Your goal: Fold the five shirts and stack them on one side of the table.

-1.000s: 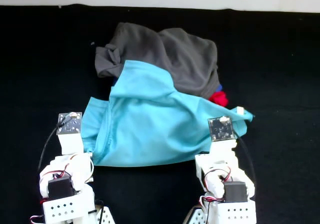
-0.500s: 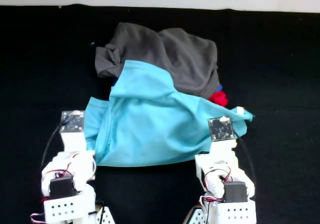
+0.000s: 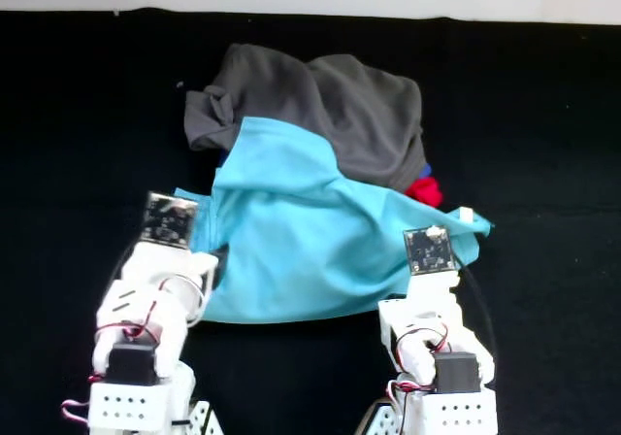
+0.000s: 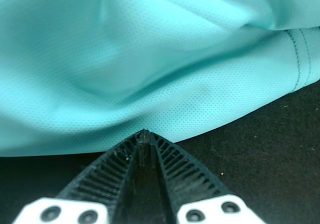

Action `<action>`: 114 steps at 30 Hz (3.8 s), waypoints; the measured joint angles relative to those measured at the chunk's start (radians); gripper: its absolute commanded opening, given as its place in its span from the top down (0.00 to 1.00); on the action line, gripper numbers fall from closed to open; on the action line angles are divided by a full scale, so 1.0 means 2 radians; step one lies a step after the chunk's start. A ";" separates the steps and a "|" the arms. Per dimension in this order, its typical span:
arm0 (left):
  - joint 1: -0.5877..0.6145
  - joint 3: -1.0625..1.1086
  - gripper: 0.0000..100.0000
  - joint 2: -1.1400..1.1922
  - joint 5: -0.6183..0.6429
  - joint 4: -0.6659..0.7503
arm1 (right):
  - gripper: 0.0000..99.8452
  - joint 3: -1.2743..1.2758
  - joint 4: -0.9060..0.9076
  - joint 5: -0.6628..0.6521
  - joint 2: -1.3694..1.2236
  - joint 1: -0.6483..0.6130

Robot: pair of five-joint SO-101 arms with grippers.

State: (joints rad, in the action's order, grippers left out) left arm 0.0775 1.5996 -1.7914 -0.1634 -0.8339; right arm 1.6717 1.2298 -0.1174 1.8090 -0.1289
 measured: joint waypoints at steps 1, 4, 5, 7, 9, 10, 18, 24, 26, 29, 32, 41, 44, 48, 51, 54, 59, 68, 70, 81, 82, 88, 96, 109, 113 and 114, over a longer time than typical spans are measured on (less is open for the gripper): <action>0.000 -0.018 0.82 0.000 0.000 0.000 | 0.99 0.000 0.000 0.000 0.000 0.000; 0.002 -0.068 0.83 0.008 0.000 0.000 | 0.99 0.000 0.000 0.000 0.000 0.000; 0.004 -0.089 0.83 0.019 0.000 -0.002 | 0.99 0.000 0.000 0.000 0.000 0.000; 0.004 -0.137 0.83 0.056 0.000 -0.008 | 0.99 0.000 0.000 0.000 0.000 0.000; 0.004 -0.192 0.82 0.114 0.005 -0.012 | 0.99 0.000 0.000 0.000 0.000 0.000; 0.004 -0.222 0.82 0.150 0.013 -0.012 | 0.99 0.000 0.000 0.000 0.000 0.000; -0.061 -0.422 0.61 0.542 0.046 -0.039 | 0.99 0.000 0.000 0.000 0.000 0.000; -0.105 -0.525 0.56 0.793 0.046 -0.081 | 0.99 0.000 0.000 0.000 0.000 0.000; -0.111 -0.544 0.56 0.862 0.047 -0.087 | 0.99 0.000 0.000 0.000 0.000 0.000; -0.107 -0.568 0.56 0.948 0.047 -0.097 | 0.99 0.000 0.000 0.000 0.000 0.000; -0.078 -0.606 0.58 1.003 0.047 -0.132 | 0.99 0.000 0.000 0.000 0.000 0.000; 0.055 -0.794 0.99 1.151 -0.021 -0.358 | 0.99 0.000 0.000 0.000 0.000 0.000; 0.109 -0.862 0.99 1.198 -0.081 -0.402 | 0.99 0.000 0.000 0.000 0.000 0.000; 0.196 -0.952 0.99 1.224 -0.102 -0.437 | 0.99 0.000 0.000 0.000 0.000 0.000; 0.275 -1.033 0.99 1.224 -0.105 -0.444 | 0.99 0.000 0.000 0.000 0.000 0.000; 0.354 -1.122 0.99 1.224 -0.105 -0.446 | 0.99 0.000 0.000 0.000 0.000 0.000; 0.445 -1.251 0.99 1.224 -0.106 -0.446 | 0.99 0.000 0.000 0.000 0.000 0.000; 0.441 -1.223 0.87 1.224 -0.105 -0.461 | 0.99 0.000 0.000 0.000 0.000 0.000; 0.423 -1.178 0.79 1.218 -0.105 -0.461 | 0.99 0.000 0.000 0.000 0.000 0.000; 0.161 -0.795 0.77 0.925 -0.077 -0.461 | 0.99 0.000 0.000 0.000 0.000 0.000; 0.124 -0.763 0.77 0.895 -0.066 -0.457 | 0.99 0.000 0.000 0.000 0.000 0.000; -0.049 -0.603 0.77 0.784 -0.031 -0.386 | 0.99 0.000 0.000 0.000 0.000 0.000; -0.068 -0.517 0.77 0.774 -0.030 -0.308 | 0.99 0.000 0.000 0.000 0.000 0.000; -0.067 -0.379 0.77 0.773 -0.030 -0.081 | 0.99 0.000 -0.087 0.000 0.000 0.000; -0.067 -0.366 0.77 0.769 -0.029 -0.064 | 0.99 -0.061 -0.081 0.000 0.000 0.000; -0.067 -0.364 0.77 0.769 -0.029 -0.064 | 0.99 -0.087 -0.071 0.000 0.000 0.000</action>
State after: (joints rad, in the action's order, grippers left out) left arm -0.0560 0.8707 -0.2539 -0.2217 -0.9628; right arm 1.4983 1.0886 -0.1174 1.8090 -0.1289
